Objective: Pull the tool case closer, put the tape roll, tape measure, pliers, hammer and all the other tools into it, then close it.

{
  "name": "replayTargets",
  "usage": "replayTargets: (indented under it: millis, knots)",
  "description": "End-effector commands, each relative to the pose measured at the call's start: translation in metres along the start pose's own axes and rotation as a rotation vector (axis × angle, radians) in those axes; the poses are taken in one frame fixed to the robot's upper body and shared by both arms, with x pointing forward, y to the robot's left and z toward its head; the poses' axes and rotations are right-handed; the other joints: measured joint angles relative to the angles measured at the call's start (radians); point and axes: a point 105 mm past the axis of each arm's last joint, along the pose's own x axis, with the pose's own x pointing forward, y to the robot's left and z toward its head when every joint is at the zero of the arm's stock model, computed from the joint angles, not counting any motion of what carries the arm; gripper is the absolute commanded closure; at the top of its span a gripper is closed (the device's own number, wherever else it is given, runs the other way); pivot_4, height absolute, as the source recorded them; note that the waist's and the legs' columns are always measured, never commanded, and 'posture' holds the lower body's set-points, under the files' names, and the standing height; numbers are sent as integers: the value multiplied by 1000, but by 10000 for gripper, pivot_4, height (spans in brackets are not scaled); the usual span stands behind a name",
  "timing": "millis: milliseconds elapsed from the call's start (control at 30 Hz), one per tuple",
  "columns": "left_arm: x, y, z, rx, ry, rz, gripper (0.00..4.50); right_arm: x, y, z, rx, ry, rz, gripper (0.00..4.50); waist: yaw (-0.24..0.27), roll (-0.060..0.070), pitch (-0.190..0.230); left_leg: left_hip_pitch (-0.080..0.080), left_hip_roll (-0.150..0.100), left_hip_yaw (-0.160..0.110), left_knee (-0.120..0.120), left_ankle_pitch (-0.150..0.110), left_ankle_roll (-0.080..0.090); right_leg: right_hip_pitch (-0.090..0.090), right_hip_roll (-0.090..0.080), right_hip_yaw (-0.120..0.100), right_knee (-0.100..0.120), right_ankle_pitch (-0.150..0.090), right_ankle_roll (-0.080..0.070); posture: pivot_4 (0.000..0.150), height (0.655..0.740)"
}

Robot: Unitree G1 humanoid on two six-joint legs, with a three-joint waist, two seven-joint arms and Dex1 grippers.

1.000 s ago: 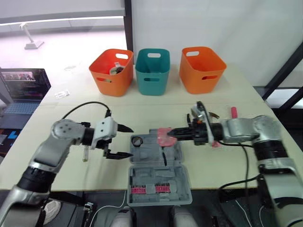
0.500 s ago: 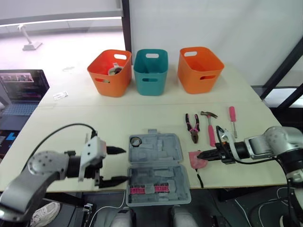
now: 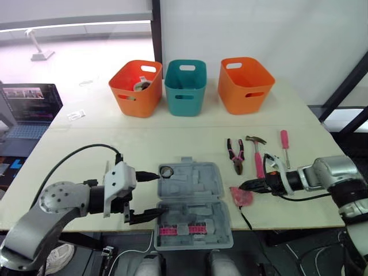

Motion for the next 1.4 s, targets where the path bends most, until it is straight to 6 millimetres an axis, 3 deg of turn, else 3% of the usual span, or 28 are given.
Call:
replayTargets:
  millis: [33, 133, 267, 367, 433, 567, 800, 967, 1100, 1400]
  knots:
    - [14, -1, 14, -6, -61, -46, 0, -20, 30, 45, -348, -185, -1, 554, 0, 0, 0, 0, 0, 0, 0, 0, 0, 0, 0, 0, 0, 0, 0, 1500, 7400]
    - [22, 5, 22, 7, -106, -45, 0, -33, 59, 60, -583, -297, 30, 554, -3, 0, 0, 0, 0, 0, 0, 0, 0, 0, 0, 0, 0, 0, 0, 1500, 7400]
    - [21, 17, 15, 27, -76, 22, 0, -41, 71, 57, -702, -328, -13, 554, 5, 0, 0, 0, 0, -1, 0, 0, 0, 0, 0, 0, 0, 0, 0, 1500, 7400]
    - [20, 43, 6, 91, -126, 164, 0, -42, 81, 57, -940, -385, -21, 554, 15, 0, 0, 0, 0, 0, 1, 0, 0, 0, 0, 0, 0, 0, 0, 1500, 7400]
    - [18, 47, 1, 60, -133, 160, 0, -37, 80, 58, -1031, -406, -21, 554, 16, -1, 0, 1, 0, 0, 1, 0, 0, 1, 0, 0, 0, 0, 0, 1500, 7400]
    - [16, 37, -3, 91, -98, 77, 0, -26, 70, 46, -1040, -375, 72, 554, 13, 0, 0, 1, 0, 0, 0, 0, 0, 1, 0, 0, 0, 0, 0, 1500, 7400]
    - [12, 25, -4, 50, -95, 48, 0, -4, 20, -22, -1210, -30, 152, 554, 16, 0, 0, 1, 0, 1, 1, 0, 0, 2, 0, 0, 0, 0, 0, 1500, 7400]
    - [11, 24, -3, 39, -93, 60, 0, 12, 5, -30, -1247, 16, 114, 554, 3, 0, 0, 3, 1, 1, 0, 0, 0, 2, 1, 1, 1, 0, 0, 1500, 7400]
    - [9, 17, -8, 15, -66, 50, 0, 32, 10, -25, -1275, -29, 119, 554, -8, 0, 0, 3, 1, 1, 0, 0, 0, 2, 1, 1, 1, 0, 0, 1500, 7400]
    - [5, 13, -11, 25, -25, 58, 0, 36, 13, -14, -1314, -31, 133, 554, -7, 0, 0, 3, 1, 1, 1, 0, -1, 3, 0, 1, 1, 0, 0, 1500, 7400]
